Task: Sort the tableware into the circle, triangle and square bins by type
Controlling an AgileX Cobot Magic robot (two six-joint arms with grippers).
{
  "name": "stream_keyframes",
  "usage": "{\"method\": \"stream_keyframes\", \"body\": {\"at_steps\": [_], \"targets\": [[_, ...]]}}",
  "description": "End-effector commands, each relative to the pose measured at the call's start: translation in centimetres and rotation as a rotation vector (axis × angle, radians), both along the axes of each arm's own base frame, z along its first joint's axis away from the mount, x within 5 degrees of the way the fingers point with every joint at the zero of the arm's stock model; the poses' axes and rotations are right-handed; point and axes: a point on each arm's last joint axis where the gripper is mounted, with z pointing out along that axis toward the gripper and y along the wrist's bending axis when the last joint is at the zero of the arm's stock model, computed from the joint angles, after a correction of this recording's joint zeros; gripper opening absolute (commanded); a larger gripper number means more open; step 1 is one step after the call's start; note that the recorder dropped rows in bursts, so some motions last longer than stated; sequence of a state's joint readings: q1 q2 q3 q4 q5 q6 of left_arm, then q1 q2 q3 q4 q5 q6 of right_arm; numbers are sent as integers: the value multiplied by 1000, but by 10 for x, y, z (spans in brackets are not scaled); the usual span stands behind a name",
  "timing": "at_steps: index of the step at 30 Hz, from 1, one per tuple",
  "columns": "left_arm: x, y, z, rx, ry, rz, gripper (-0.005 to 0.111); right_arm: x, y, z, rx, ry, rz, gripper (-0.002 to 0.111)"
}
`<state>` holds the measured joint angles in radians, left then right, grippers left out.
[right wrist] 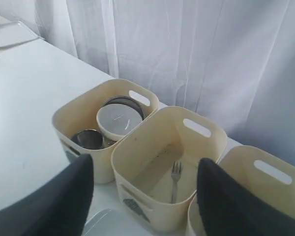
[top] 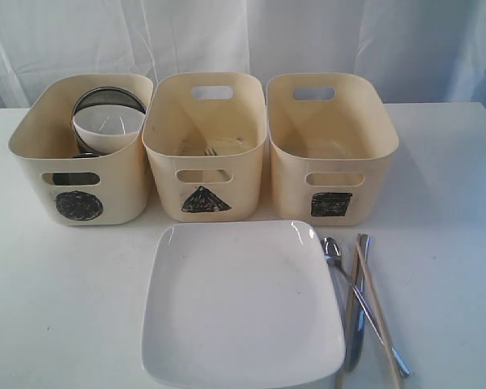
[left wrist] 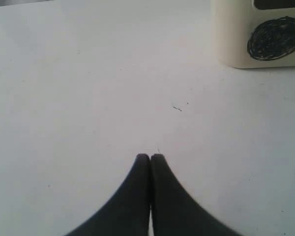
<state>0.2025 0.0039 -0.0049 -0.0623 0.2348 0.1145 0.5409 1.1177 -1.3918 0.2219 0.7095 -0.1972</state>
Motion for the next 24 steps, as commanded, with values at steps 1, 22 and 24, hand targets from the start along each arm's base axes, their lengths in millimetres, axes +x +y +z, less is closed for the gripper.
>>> {"method": "stream_keyframes", "body": {"at_steps": [1,22,24], "targets": [[0,-1,-1,-13,-4,-5,0,-55,-31,17,17,19,11,58],[0,-1,-1,-13,-4,-5,0,-173,-104,-16,-46,83,-10,58],[0,-1,-1,-13,-4,-5,0,-173,-105,-29,-64,107,-13,58]]}}
